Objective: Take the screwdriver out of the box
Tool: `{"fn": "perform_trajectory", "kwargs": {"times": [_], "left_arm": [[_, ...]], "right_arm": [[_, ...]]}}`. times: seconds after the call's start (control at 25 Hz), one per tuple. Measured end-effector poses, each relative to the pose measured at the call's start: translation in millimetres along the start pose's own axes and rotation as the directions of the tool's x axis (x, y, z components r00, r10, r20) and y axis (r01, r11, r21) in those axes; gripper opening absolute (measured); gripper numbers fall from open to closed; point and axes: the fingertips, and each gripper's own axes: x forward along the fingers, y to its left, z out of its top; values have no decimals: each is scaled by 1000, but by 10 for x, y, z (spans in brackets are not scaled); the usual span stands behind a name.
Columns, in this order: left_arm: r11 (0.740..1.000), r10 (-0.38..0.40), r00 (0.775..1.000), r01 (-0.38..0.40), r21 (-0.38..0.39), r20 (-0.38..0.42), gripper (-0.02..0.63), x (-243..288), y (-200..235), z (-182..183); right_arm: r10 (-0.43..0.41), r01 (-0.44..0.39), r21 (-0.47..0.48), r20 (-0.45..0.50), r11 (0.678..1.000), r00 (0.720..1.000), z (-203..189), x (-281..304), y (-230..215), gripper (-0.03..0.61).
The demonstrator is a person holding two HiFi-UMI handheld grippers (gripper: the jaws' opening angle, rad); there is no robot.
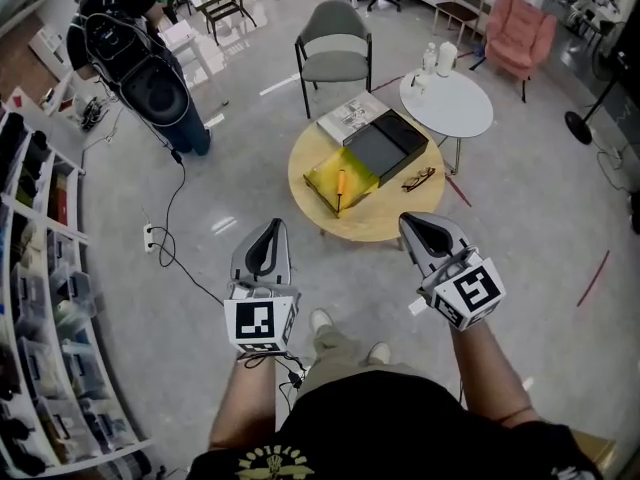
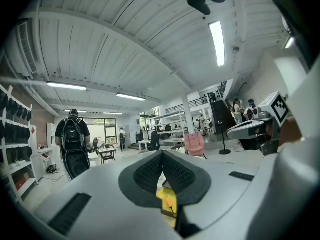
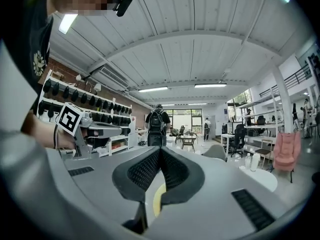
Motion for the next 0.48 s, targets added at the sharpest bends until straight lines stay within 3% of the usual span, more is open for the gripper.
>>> {"fn": "perform_trajectory", "kwargs": {"times": [0.48], "left_arm": [[997,-72,997,71,11,15,14,499,371,-40]], "right_arm": [[-48,48,2,-16,999,999,110,579,-184,15]]}}
